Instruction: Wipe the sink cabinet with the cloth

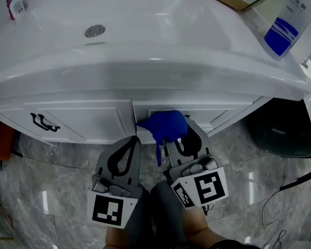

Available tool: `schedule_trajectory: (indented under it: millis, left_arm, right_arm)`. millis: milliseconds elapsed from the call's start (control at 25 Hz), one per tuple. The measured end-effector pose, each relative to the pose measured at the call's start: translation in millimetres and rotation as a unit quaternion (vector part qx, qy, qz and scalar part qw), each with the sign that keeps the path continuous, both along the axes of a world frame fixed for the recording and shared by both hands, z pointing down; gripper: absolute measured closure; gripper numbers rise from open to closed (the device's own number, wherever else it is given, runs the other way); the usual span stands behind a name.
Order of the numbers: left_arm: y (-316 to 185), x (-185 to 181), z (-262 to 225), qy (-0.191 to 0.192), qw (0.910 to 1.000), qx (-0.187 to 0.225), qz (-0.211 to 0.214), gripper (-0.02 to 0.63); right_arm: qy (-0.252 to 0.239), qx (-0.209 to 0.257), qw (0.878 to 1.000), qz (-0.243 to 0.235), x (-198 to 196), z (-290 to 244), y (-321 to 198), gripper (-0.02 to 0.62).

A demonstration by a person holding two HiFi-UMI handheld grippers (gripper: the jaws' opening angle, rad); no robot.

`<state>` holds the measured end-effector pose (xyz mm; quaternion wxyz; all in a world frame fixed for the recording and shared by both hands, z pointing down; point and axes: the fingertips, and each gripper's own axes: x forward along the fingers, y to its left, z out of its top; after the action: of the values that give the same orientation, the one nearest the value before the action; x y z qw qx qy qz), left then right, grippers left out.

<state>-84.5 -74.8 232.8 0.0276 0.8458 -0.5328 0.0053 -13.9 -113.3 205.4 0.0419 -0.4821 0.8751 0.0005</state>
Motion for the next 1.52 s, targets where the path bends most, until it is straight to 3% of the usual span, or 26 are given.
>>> schedule_trajectory:
  millis: [320,680,920,1080,1160,1280,1320,1440,1520]
  left_arm:
    - [-10.5,-7.4,38.3,0.006,0.9994,0.034,0.005,0.606]
    - [-10.8,-13.0,61.2,-0.014,0.9999,0.005,0.006,0.606]
    - [-9.9,-21.1,63.3,-0.016,0.9999,0.001,-0.001,0.606]
    - [-14.7,-18.5,61.9,-0.021,0.9995,-0.009,0.02,0.606]
    - [-22.5,-22.4,55.6,-0.035,0.9992,-0.004,0.02,0.606]
    - [-30.8,-14.2,51.1,-0.114,0.9926,0.029,0.029,0.606]
    - [-29.7,-7.0,54.0,-0.123,0.9911,0.036,0.038,0.606]
    - [-23.5,18.7,67.3,-0.073,0.9935,0.036,0.079,0.606]
    - [-21.9,28.4,69.2,-0.075,0.9912,0.044,0.1,0.606]
  right_arm:
    - [-0.034,0.056,0.998,0.015,10.3,8.2,-5.8,0.48]
    - [-0.026,0.101,0.994,-0.026,-35.7,-25.8,11.3,0.48]
    - [-0.015,0.107,0.994,-0.018,-40.1,-29.6,3.9,0.48]
    - [-0.012,0.108,0.994,-0.018,-41.2,-29.7,4.3,0.48]
    - [-0.024,0.103,0.994,-0.021,-40.8,-28.9,4.0,0.48]
    - [-0.028,0.117,0.992,-0.026,-38.9,-29.6,4.3,0.48]
    - [-0.029,0.124,0.991,-0.029,-38.8,-28.9,5.0,0.48]
    - [-0.014,0.155,0.987,-0.043,-38.0,-25.8,6.6,0.48]
    - [-0.008,0.16,0.986,-0.045,-39.3,-24.2,6.6,0.48]
